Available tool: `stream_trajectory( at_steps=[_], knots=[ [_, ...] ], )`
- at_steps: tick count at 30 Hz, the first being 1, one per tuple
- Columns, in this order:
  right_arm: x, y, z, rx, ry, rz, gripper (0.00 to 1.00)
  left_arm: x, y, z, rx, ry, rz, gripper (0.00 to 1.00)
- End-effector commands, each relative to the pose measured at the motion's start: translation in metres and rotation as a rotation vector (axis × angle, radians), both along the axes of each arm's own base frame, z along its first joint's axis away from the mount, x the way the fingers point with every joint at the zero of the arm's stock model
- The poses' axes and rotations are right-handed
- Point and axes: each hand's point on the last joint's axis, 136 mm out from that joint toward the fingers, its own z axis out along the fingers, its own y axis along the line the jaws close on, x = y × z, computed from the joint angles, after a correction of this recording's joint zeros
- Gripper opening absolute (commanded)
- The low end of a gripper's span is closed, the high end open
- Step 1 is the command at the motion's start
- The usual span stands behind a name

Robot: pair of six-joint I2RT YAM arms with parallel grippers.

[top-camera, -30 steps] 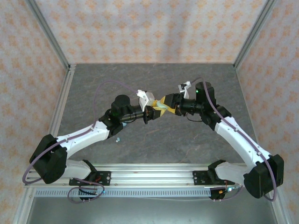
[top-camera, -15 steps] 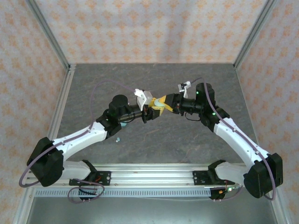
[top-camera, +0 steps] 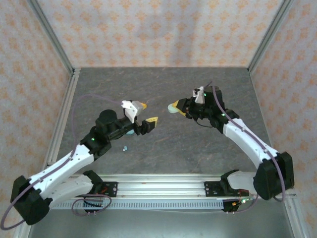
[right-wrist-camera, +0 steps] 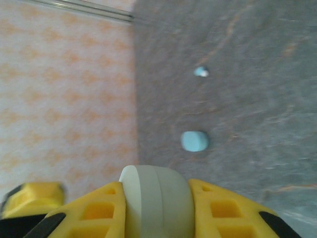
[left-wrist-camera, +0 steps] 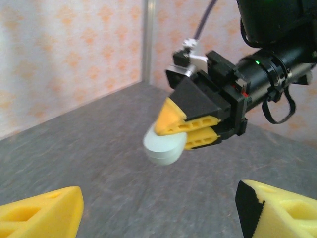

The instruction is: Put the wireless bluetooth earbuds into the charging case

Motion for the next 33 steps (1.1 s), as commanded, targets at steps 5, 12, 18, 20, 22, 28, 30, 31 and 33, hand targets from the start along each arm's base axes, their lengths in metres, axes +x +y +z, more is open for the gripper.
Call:
stream_trajectory(
  at_steps=[5,12,18,20,22,28,30,31,33],
  knots=[
    [0.047,-0.001,-0.059,-0.149,0.021,0.005,0.12,0.011,0.076,-0.044,0.070,0.168,0.324,0.82],
    [0.109,0.018,-0.130,-0.137,0.106,0.016,0.12,0.019,0.106,-0.082,0.015,0.333,0.485,0.82],
    [0.141,0.024,-0.176,-0.161,0.134,-0.017,0.13,0.019,0.117,-0.095,0.080,0.362,0.538,0.82],
    [0.146,0.025,-0.183,-0.167,0.135,-0.018,0.13,0.019,0.119,-0.096,0.094,0.356,0.550,0.82],
    [0.150,0.022,-0.189,-0.183,0.131,-0.024,0.14,0.021,0.122,-0.097,0.102,0.351,0.565,0.82],
    [0.151,0.008,-0.201,-0.242,0.146,-0.034,0.24,0.024,0.122,-0.106,0.122,0.365,0.570,0.82],
    [0.147,0.005,-0.201,-0.266,0.149,-0.027,0.33,0.026,0.121,-0.108,0.126,0.368,0.570,0.82],
    [0.145,0.003,-0.201,-0.275,0.152,-0.027,0.37,0.026,0.122,-0.108,0.127,0.368,0.573,0.82],
    [0.140,-0.001,-0.198,-0.298,0.153,-0.028,0.43,0.028,0.124,-0.109,0.129,0.368,0.585,0.82]
  ],
)
